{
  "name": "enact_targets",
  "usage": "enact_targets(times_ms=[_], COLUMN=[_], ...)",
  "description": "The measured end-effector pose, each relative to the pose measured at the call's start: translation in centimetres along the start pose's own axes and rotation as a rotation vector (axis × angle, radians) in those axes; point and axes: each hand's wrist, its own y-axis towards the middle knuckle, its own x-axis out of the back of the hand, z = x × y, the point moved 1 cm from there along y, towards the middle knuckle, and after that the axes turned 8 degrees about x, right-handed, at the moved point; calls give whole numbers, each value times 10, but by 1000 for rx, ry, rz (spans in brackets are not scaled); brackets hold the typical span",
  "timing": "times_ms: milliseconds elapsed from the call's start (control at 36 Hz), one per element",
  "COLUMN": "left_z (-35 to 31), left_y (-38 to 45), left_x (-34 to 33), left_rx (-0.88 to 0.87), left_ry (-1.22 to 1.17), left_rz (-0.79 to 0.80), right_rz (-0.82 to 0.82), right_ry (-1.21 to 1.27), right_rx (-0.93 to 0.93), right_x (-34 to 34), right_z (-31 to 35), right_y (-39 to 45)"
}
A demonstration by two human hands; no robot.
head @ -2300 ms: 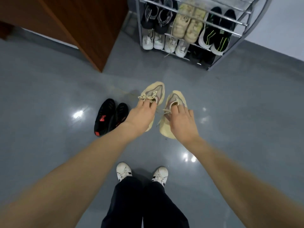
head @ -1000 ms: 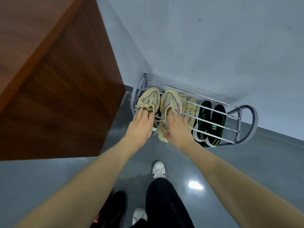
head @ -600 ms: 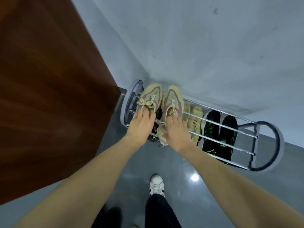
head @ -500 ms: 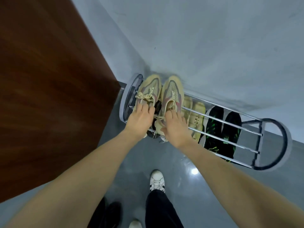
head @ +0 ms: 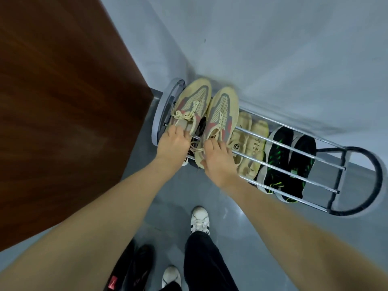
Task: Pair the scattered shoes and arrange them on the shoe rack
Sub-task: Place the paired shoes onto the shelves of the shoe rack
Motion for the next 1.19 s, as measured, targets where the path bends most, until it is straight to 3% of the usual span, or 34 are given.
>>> enact_targets(times_ms=[83,167,250,611,1000,1194], left_z=[-6,-13,-13,-3,20,16], left_y=[2,-3,-8,-52,-198,-289], left_x=[4,7,5,24,55,62], left_rx=[10,62,89,23,67,99], left_ry=[-36,-119,-93,-190,-322,-450], left_rz=[-17,101,119,67,-22,21], right_rz=[14,-5,-32,-93,-225,-183], right_ry=[38,38,15,-49,-5,43], right_rx=[-14,-20,-33,-98,-102,-122], right_x=[-1,1,3,20,19,12], right_z=[2,6,8,28,111,149], right_y=[5,7,6,-30,-155,-230])
